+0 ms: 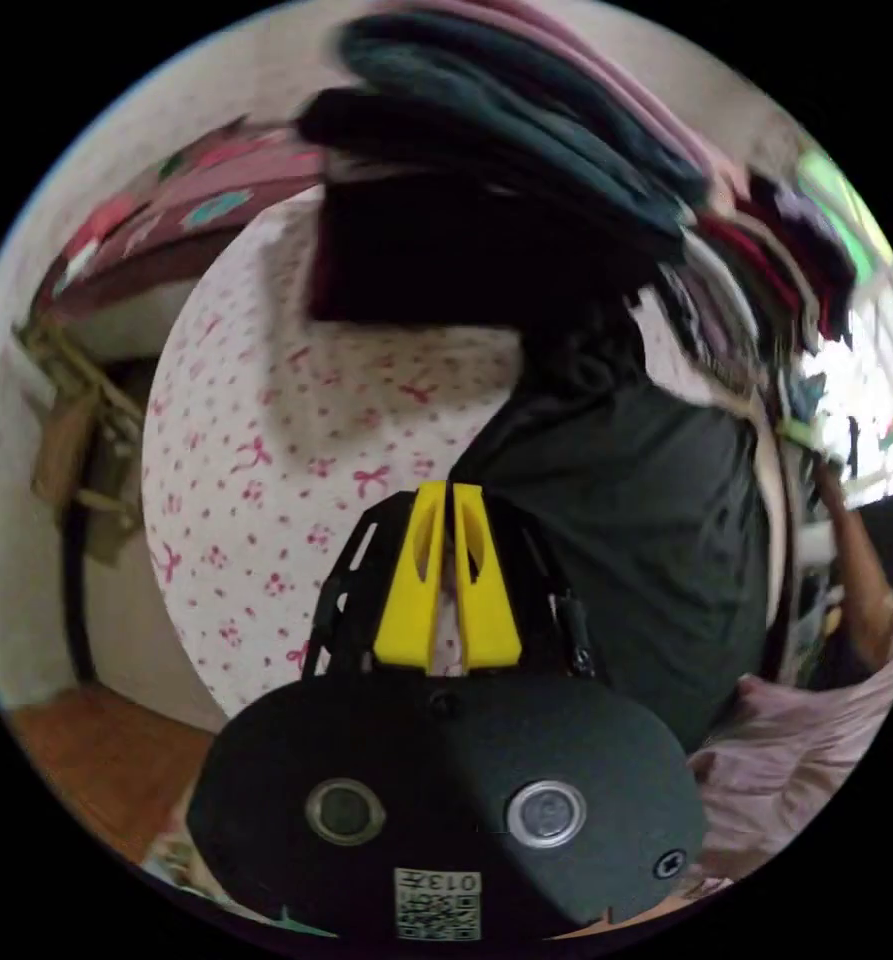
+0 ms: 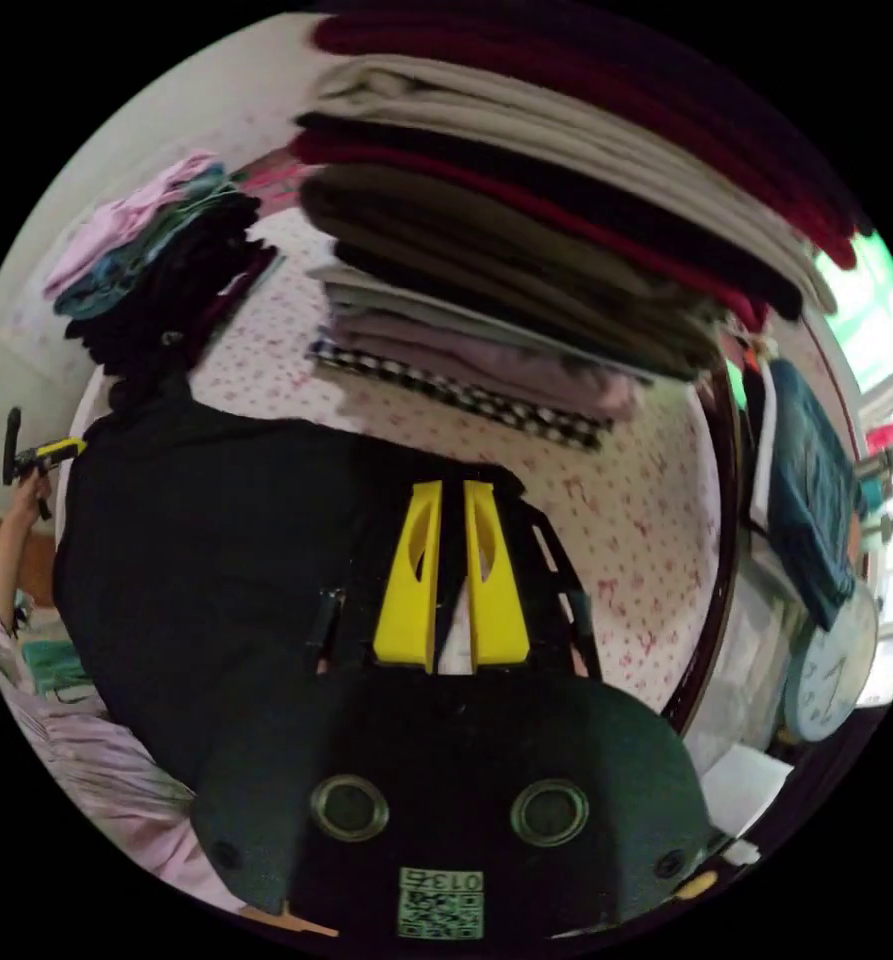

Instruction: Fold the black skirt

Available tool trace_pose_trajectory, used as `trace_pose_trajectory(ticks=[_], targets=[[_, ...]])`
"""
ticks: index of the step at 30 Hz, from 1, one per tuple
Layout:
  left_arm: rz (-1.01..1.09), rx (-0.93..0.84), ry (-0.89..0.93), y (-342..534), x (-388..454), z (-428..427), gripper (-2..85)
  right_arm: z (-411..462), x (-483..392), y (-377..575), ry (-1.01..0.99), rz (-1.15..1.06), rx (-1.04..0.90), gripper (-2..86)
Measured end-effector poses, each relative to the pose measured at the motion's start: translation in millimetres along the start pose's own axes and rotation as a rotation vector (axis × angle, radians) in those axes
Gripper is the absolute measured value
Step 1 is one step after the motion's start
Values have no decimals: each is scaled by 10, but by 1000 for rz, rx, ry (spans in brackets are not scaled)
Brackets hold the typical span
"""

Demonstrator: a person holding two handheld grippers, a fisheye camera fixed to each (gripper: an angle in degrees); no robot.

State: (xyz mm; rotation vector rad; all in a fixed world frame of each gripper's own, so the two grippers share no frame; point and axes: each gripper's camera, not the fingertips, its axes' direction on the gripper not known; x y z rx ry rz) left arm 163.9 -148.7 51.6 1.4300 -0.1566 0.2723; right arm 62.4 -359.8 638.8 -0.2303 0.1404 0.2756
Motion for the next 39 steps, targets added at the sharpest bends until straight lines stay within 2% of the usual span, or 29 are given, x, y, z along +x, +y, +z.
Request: trace_pose_trajectory(ticks=[2, 4, 6, 8, 11, 15, 18, 20, 21, 23, 26, 30, 32, 35, 39], targets=[[-203, 38, 194, 57, -513, 4, 22, -21, 352, 200, 2, 73, -19, 42], [-236, 133, 173, 102, -595, -131, 33, -109, 633, 387, -14, 113, 5, 56], [-171, 151, 149, 32, -458, -171, 64, -171, 748, 455, -33, 115, 32, 70], [-54, 42, 124, -197, -127, 18, 114, -202, 828, 471, -47, 119, 37, 81], [59, -20, 25, -453, 293, 272, 138, -230, 977, 438, -96, 149, 46, 95], [109, -73, -33, -726, 567, 559, 155, -243, 1253, 351, -90, 194, 22, 105], [158, -66, -145, -869, 782, 661, 98, -188, 1385, 318, -148, 169, -86, 58], [256, -103, -206, -919, 986, 710, 27, -318, 1378, 337, -81, 105, -91, 35], [271, -106, -237, -925, 1033, 707, 24, -418, 1384, 337, -79, 60, -107, 28], [315, -13, -342, -884, 1175, 577, 13, -700, 1405, 403, -10, 16, -3, 24], [233, 41, -371, -859, 1041, 538, 8, -1044, 1571, 516, -16, 34, 104, 24], [99, -6, -333, -804, 780, 750, 11, -1007, 1787, 653, -29, 105, -6, 55], [-41, 34, -236, -675, 560, 715, 20, -1125, 1886, 764, -30, 144, -15, 69], [-179, 121, -119, -384, 242, 495, 40, -1627, 2091, 1083, -69, 206, 76, 74], [-224, 205, -77, 125, 19, 119, 54, -2411, 2214, 1856, -56, 188, 148, 56]])
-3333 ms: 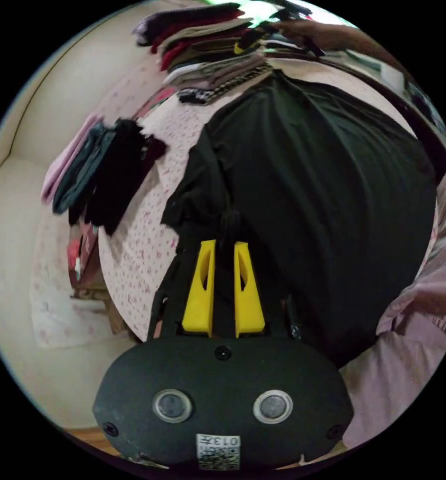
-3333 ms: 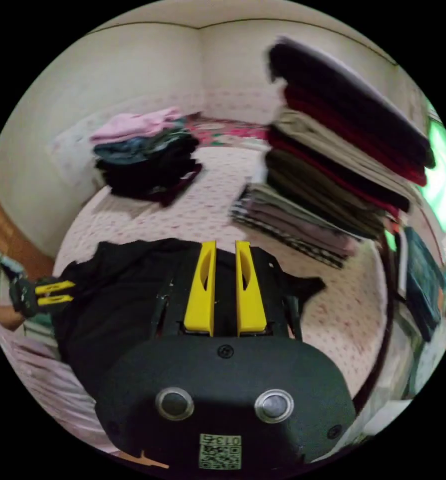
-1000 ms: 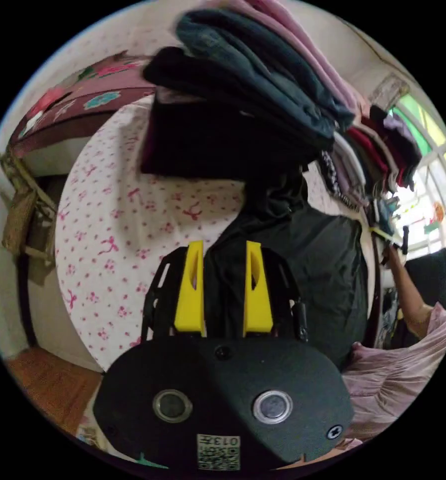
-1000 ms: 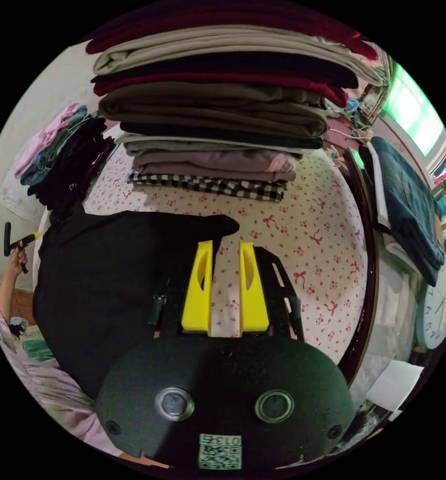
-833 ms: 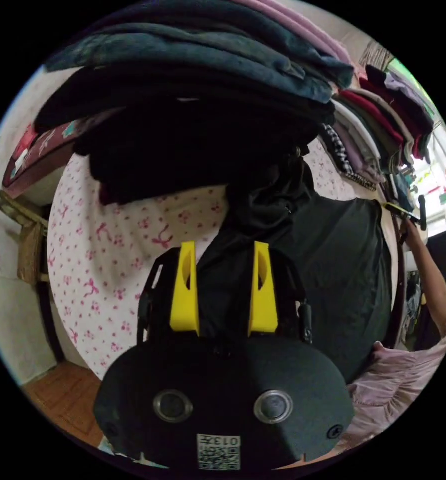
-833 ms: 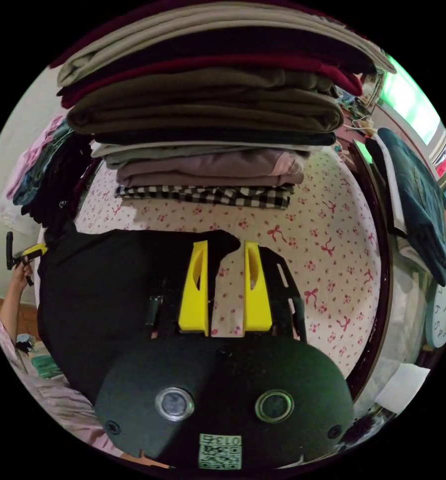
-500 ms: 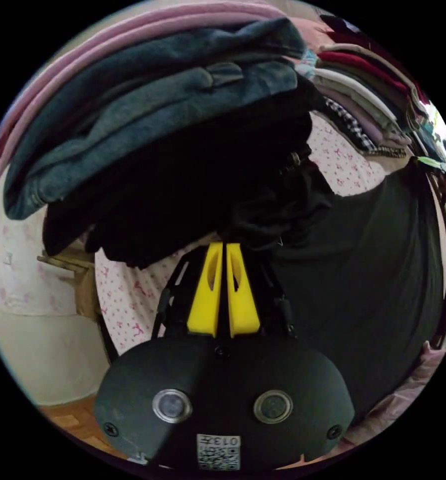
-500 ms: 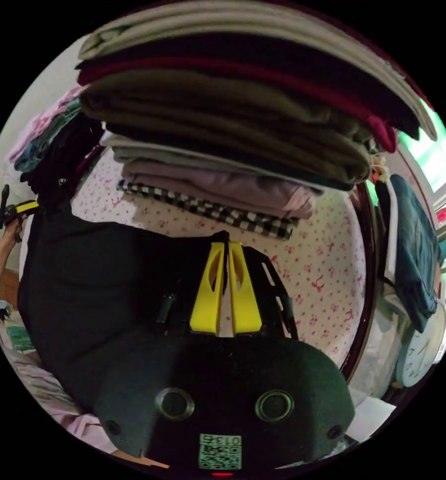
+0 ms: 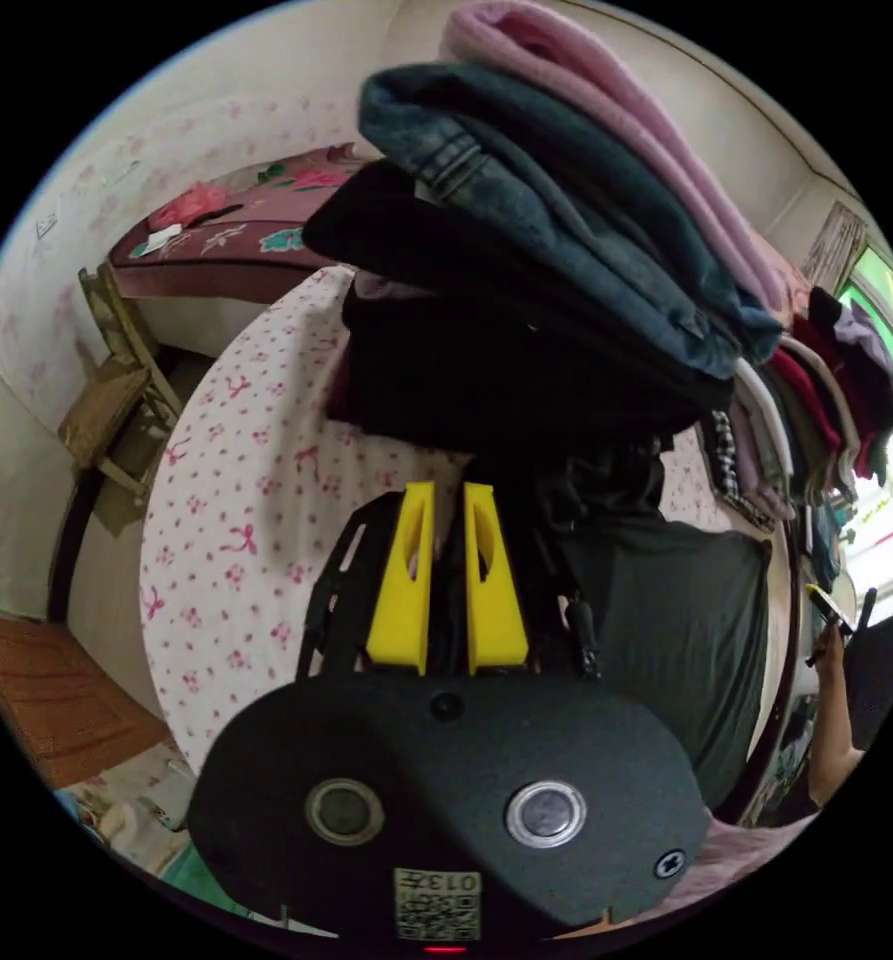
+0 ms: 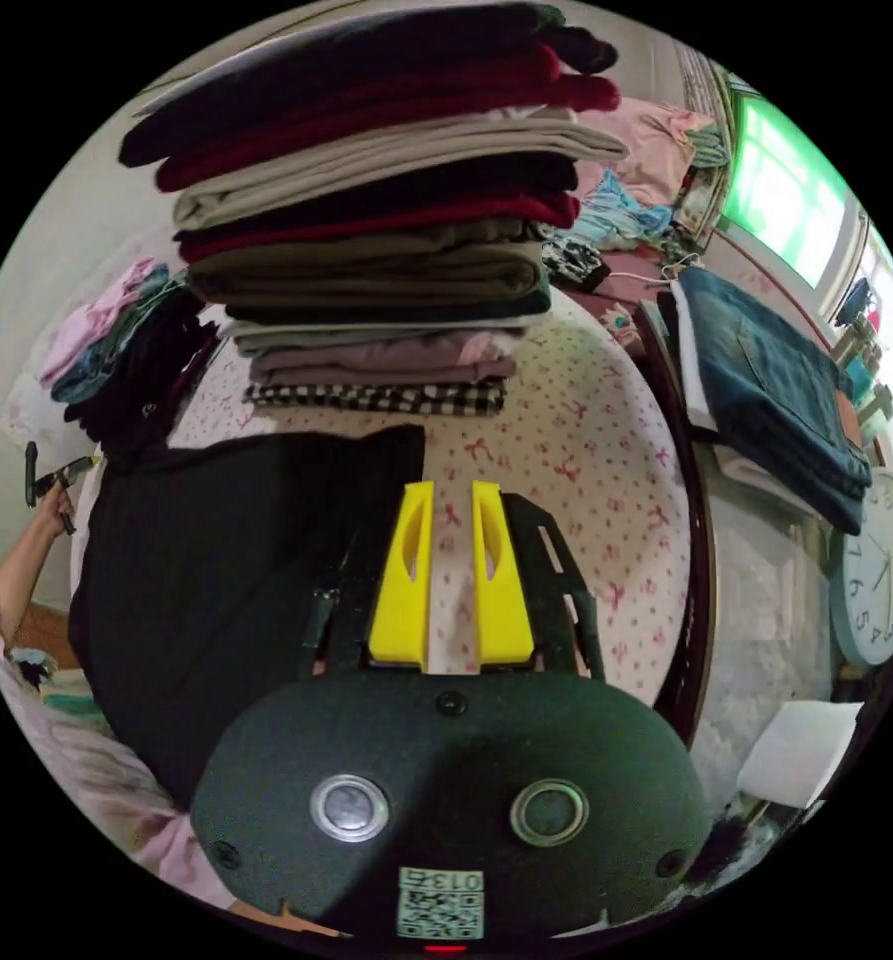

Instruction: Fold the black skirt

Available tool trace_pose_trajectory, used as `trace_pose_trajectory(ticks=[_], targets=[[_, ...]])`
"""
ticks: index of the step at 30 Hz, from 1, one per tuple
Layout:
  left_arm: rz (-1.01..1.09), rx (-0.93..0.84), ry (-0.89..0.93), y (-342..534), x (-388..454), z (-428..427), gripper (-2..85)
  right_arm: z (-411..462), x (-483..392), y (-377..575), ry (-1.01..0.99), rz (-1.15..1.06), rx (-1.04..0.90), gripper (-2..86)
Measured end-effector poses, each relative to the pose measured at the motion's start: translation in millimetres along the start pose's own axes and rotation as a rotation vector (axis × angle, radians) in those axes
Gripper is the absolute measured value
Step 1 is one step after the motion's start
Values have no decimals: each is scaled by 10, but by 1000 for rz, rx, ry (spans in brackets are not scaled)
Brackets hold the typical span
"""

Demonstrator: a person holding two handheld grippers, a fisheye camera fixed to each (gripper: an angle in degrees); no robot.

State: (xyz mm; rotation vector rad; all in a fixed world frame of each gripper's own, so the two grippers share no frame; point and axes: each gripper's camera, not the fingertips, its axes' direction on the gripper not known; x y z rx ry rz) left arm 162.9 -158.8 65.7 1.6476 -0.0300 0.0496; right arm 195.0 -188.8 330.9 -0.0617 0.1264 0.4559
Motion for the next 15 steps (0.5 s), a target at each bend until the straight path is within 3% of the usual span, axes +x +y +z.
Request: trace_pose_trajectory(ticks=[7, 15], targets=[[129, -97, -46, 1346, -239, -729, 58, -925, 10, 1706, 16, 47, -124, 15], [27, -198, -90, 2947, -928, -1459, 84, -1727, -75, 3010, -35, 183, -182, 27]])
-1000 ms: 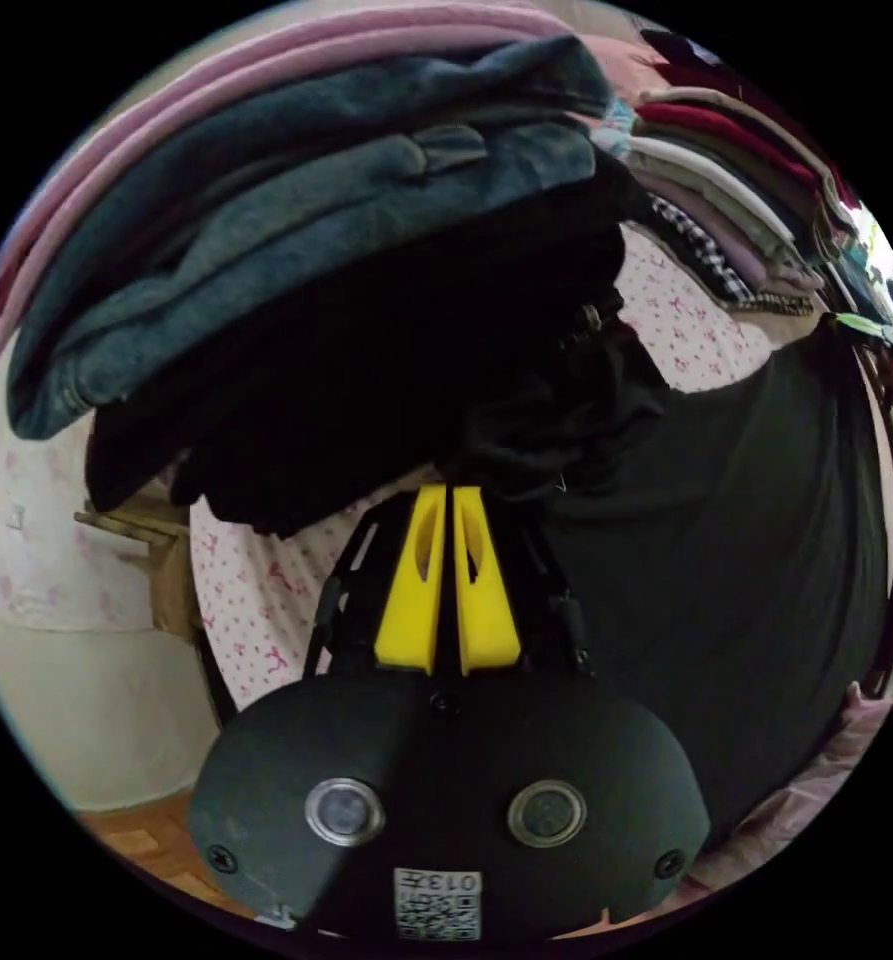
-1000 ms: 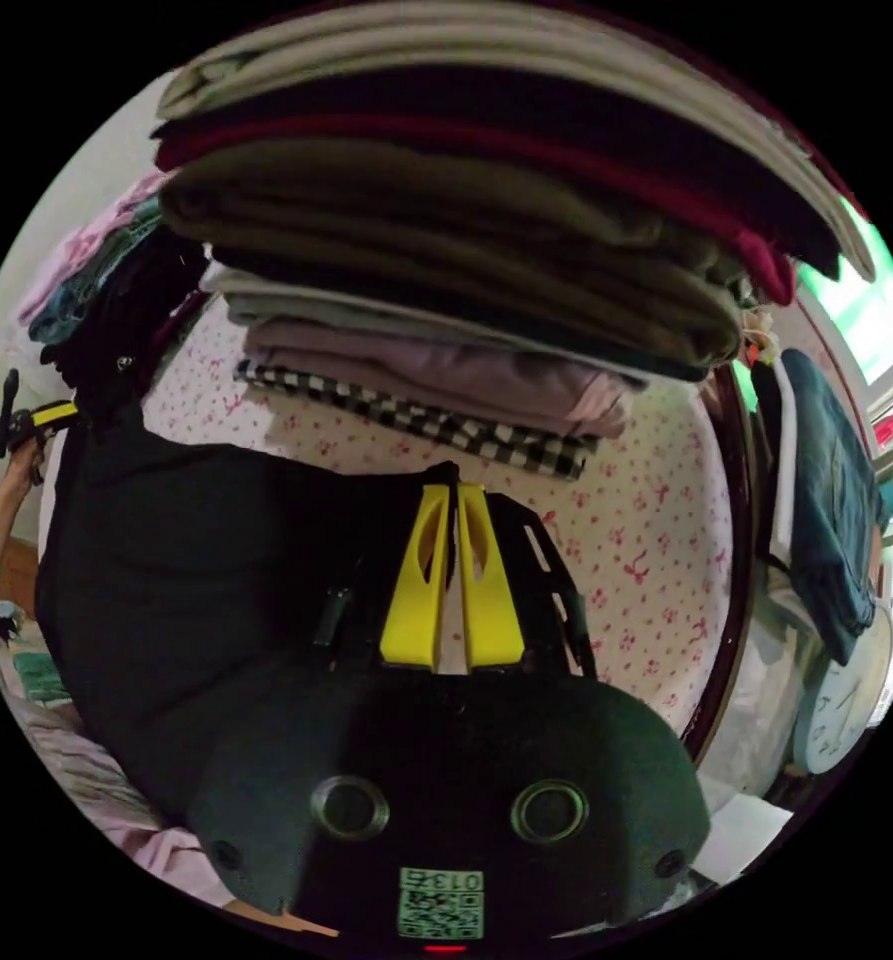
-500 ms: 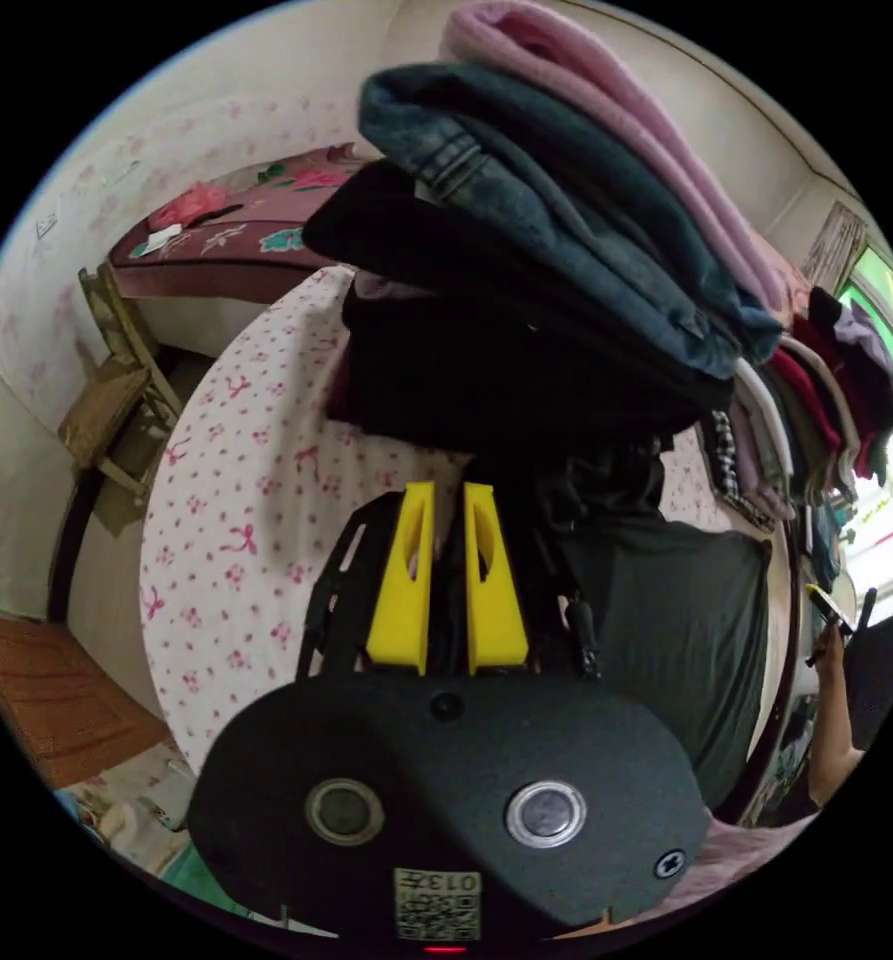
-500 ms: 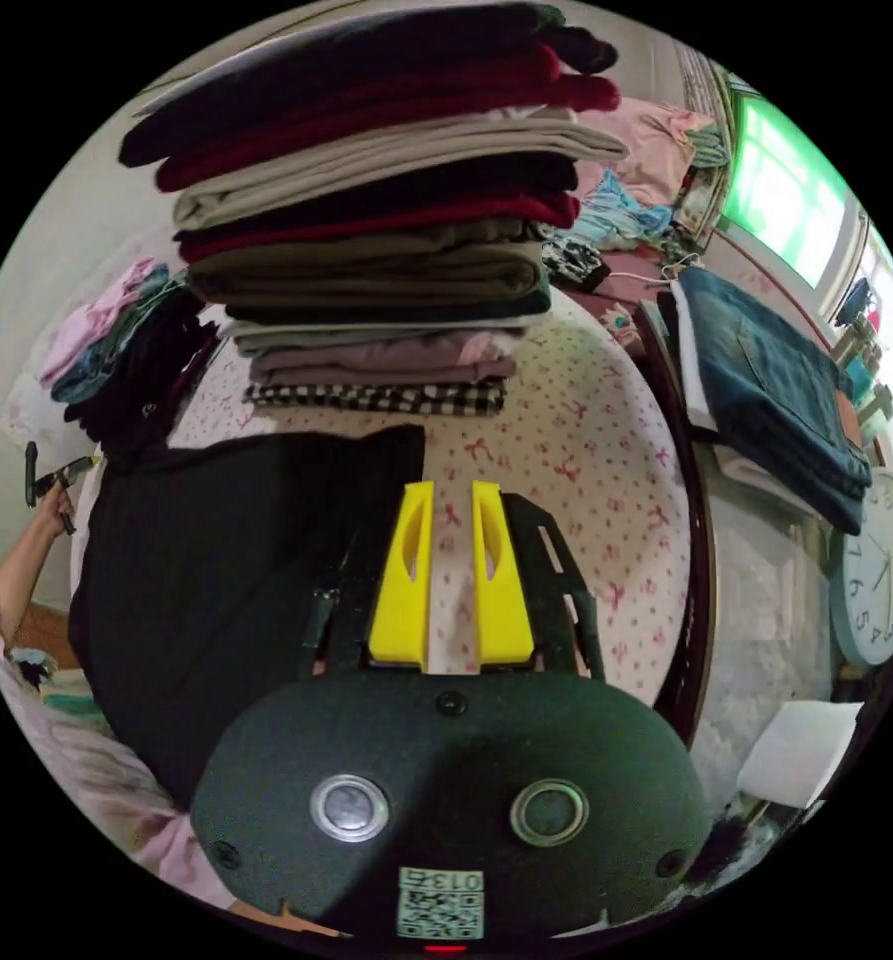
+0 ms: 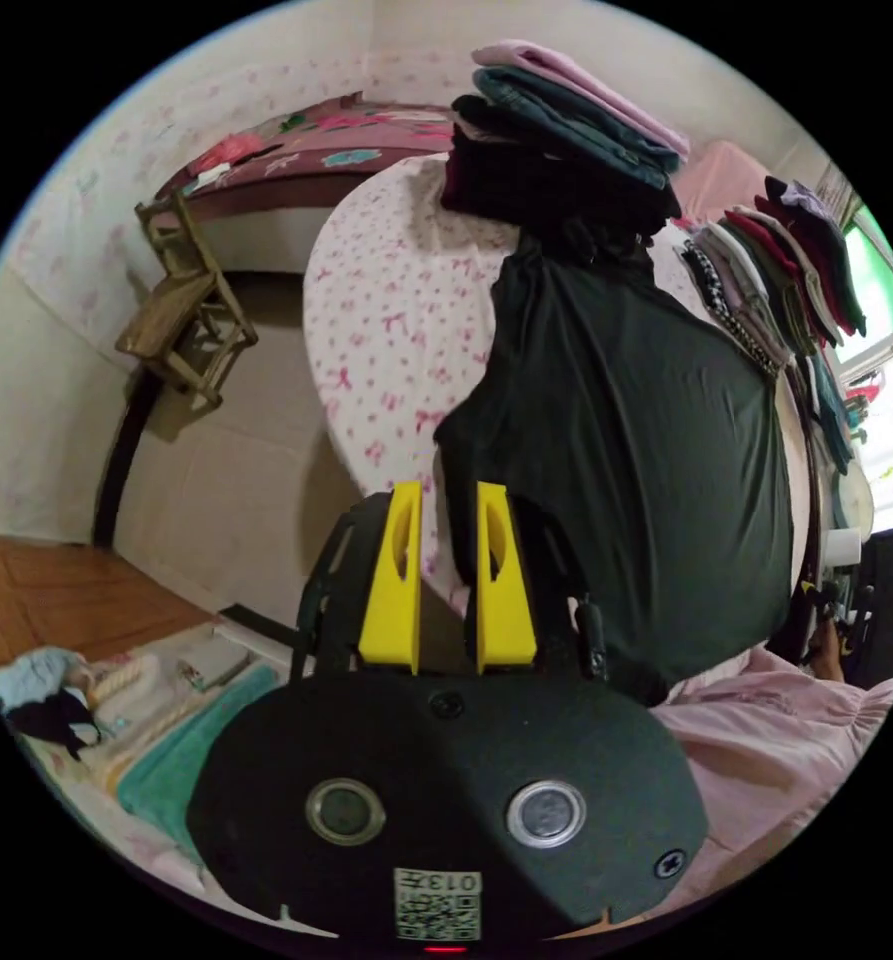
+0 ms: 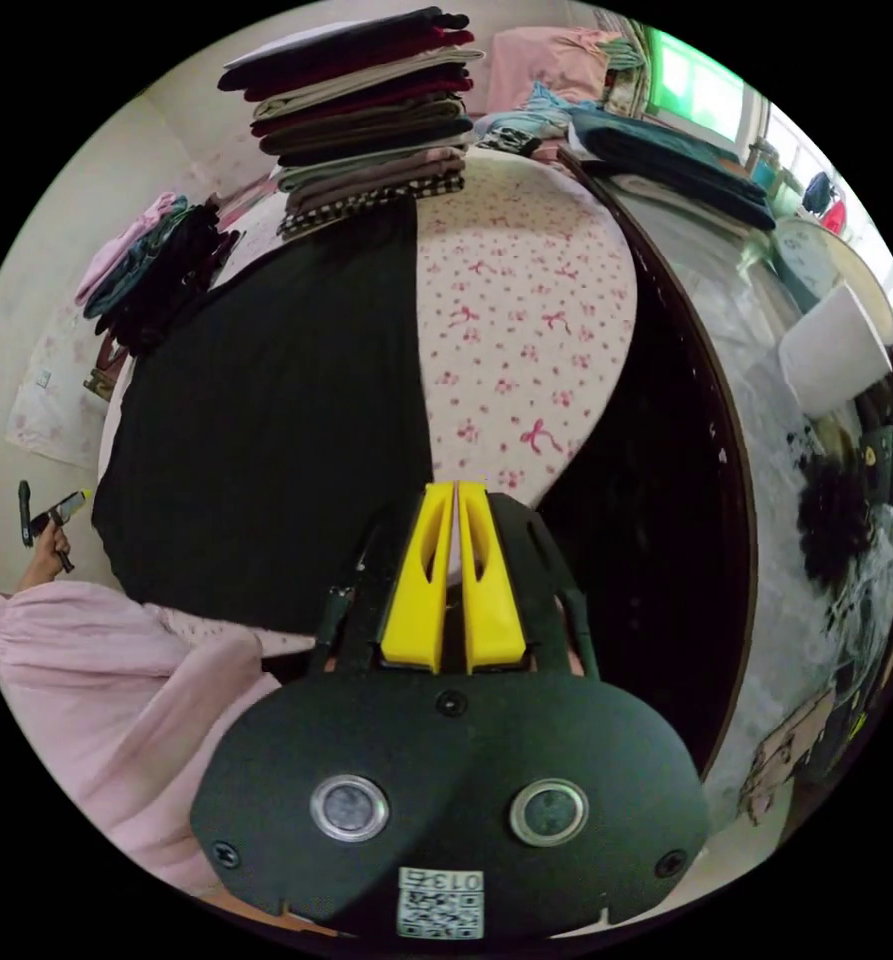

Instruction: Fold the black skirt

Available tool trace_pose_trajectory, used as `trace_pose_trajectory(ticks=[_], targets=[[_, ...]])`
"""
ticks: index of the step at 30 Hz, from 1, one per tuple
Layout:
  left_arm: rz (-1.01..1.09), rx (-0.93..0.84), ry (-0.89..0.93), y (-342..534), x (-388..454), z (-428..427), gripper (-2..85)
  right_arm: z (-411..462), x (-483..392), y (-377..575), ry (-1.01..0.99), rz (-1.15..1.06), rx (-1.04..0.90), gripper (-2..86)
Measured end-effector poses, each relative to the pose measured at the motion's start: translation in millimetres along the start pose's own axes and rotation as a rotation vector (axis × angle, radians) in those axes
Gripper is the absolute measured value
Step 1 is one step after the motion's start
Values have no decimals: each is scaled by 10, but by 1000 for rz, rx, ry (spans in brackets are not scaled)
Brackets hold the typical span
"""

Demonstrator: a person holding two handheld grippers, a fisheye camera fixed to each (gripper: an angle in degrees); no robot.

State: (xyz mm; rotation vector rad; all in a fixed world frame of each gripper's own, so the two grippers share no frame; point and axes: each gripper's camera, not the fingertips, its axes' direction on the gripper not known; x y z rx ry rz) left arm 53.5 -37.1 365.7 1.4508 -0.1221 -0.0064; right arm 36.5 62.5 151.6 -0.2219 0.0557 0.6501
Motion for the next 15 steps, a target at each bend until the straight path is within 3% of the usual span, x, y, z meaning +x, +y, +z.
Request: trace_pose_trajectory(ticks=[6, 11, 15], targets=[[-84, 58, 111, 686, -334, -70, 90, -323, -9, 543, -27, 31, -50, 69], [-83, 104, 162, 533, -494, -100, 104, -581, -36, 752, -47, 42, -57, 82], [-74, 8, 159, 345, -538, 118, 87, -684, -97, 855, -36, 42, -110, 89]])
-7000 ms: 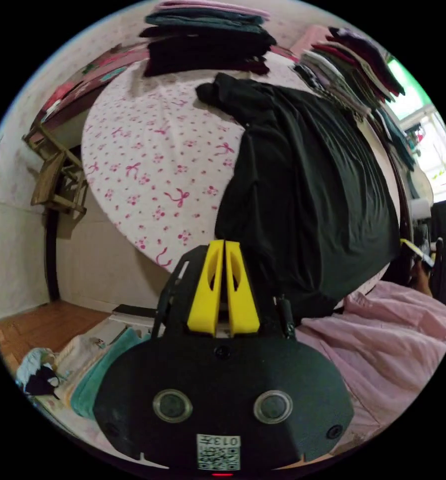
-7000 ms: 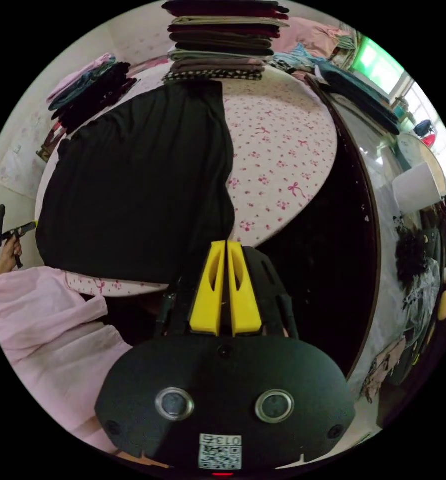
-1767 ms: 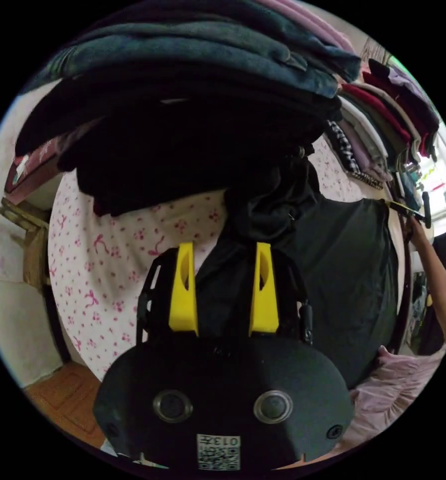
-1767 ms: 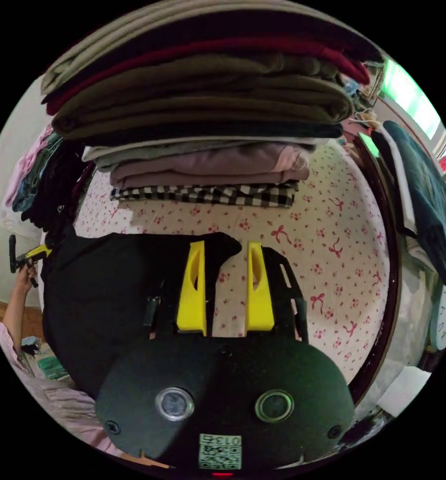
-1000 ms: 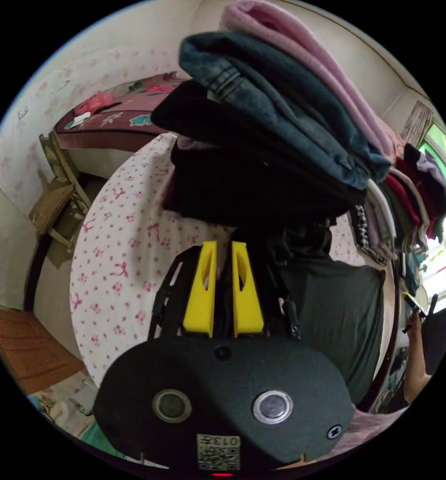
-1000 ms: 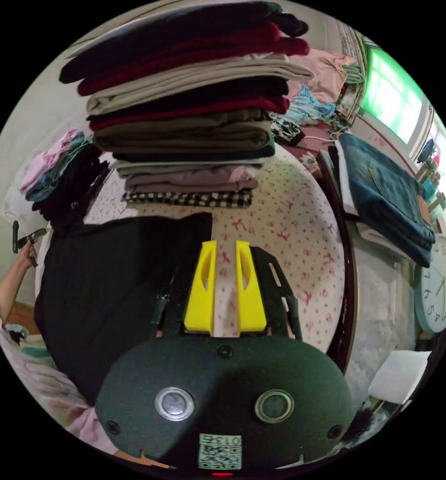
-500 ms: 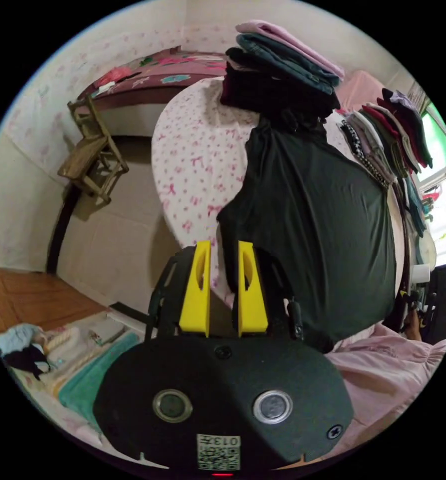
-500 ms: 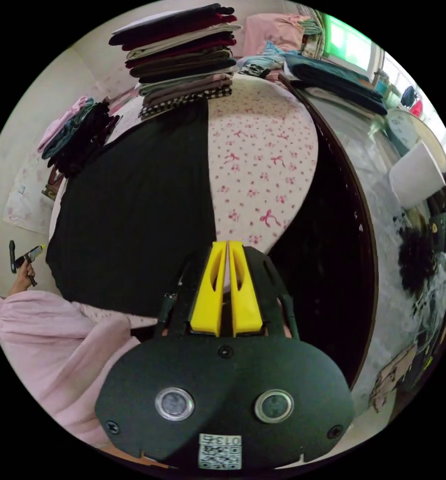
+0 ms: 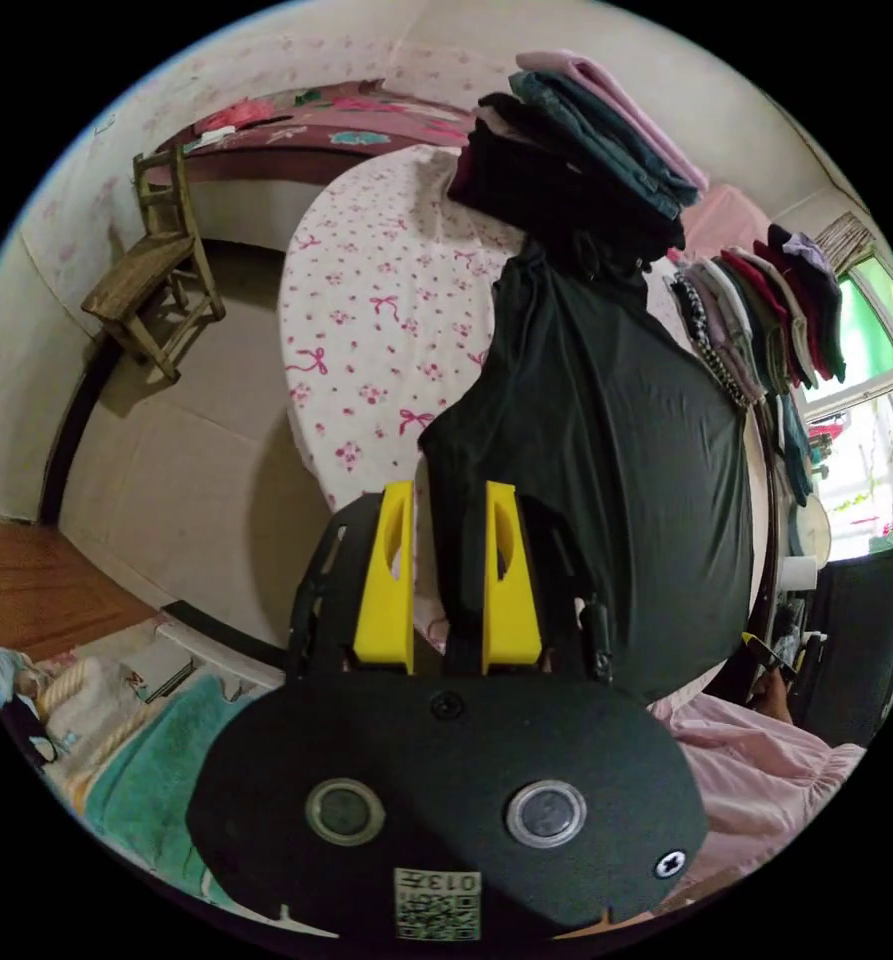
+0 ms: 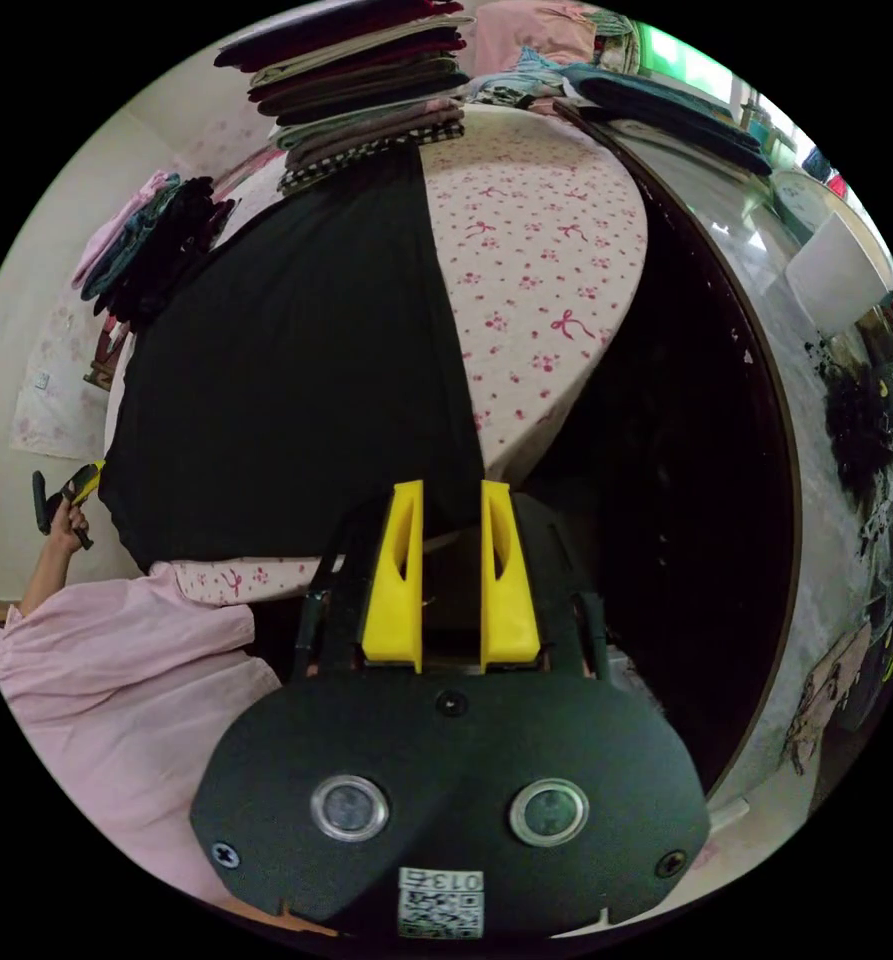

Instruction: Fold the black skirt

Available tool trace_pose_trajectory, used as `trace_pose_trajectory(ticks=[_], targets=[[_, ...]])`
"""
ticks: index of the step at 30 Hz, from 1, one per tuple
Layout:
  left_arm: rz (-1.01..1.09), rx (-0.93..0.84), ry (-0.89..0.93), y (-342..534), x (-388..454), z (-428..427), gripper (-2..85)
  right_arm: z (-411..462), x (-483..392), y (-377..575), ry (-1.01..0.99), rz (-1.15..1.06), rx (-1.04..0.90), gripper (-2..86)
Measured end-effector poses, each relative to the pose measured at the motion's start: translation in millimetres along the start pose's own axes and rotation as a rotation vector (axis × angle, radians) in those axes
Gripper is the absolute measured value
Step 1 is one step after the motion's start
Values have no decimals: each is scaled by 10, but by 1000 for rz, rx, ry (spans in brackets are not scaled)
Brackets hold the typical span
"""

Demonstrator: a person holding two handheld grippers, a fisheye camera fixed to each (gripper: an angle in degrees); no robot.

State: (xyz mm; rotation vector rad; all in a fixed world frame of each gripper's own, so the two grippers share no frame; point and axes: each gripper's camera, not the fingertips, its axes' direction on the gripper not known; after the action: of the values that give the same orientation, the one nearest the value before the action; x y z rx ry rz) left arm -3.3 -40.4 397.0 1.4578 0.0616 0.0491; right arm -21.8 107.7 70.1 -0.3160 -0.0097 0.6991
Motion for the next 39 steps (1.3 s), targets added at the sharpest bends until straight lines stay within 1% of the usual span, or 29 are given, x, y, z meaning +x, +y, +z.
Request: trace_pose_trajectory(ticks=[2, 4, 5, 7, 8, 10, 12, 14, 15, 18, 21, 23, 25, 27, 28, 31, 35, 39], targets=[[32, -42, -51, -37, 34, 61, 26, -46, -46, 47, 4, -1, -12, 90], [60, -15, -126, -10, 67, -26, 18, -134, -107, 112, 40, -5, -16, 88], [61, 34, -150, 39, 49, -136, 16, -159, -114, 127, 43, -4, -17, 88], [26, 97, -161, 147, -63, -265, 18, -257, -139, 189, 53, -14, -27, 85], [11, 110, -139, 216, -165, -260, 25, -280, -142, 205, 52, -14, -27, 85], [-30, 64, -76, 281, -324, -197, 44, -345, -142, 257, 46, -14, -22, 84], [-46, 113, -46, 407, -428, -320, 64, -432, -132, 305, 33, -13, -33, 80], [-36, 132, 75, 623, -572, -488, 86, -508, -153, 336, 49, -29, -49, 76], [-30, 130, 102, 689, -603, -517, 90, -576, -175, 371, 72, -45, -37, 74], [-9, 91, 181, 1079, -716, -577, 111, -733, -170, 474, 68, -44, 2, 73], [-19, 5, 235, 1415, -760, -414, 133, -815, -123, 566, 27, -18, 16, 76], [-41, -38, 307, 1540, -757, -229, 143, -832, -108, 608, 10, -11, 11, 78], [-43, -37, 337, 1538, -714, -144, 137, -849, -94, 645, -13, -1, -3, 81], [-25, -34, 384, 1487, -651, -99, 104, -875, -83, 667, -30, 11, -2, 81], [6, -24, 449, 1444, -603, -114, 83, -882, -79, 677, -41, 14, -7, 81], [44, -75, 436, 1358, -508, -248, 20, -923, -96, 709, -42, 10, -13, 77], [142, -83, 439, 1368, -345, -651, 4, -991, -97, 757, -43, 8, -22, 48], [193, -72, 455, 1387, -95, -899, 1, -1150, -161, 870, -13, -52, 5, 18]])
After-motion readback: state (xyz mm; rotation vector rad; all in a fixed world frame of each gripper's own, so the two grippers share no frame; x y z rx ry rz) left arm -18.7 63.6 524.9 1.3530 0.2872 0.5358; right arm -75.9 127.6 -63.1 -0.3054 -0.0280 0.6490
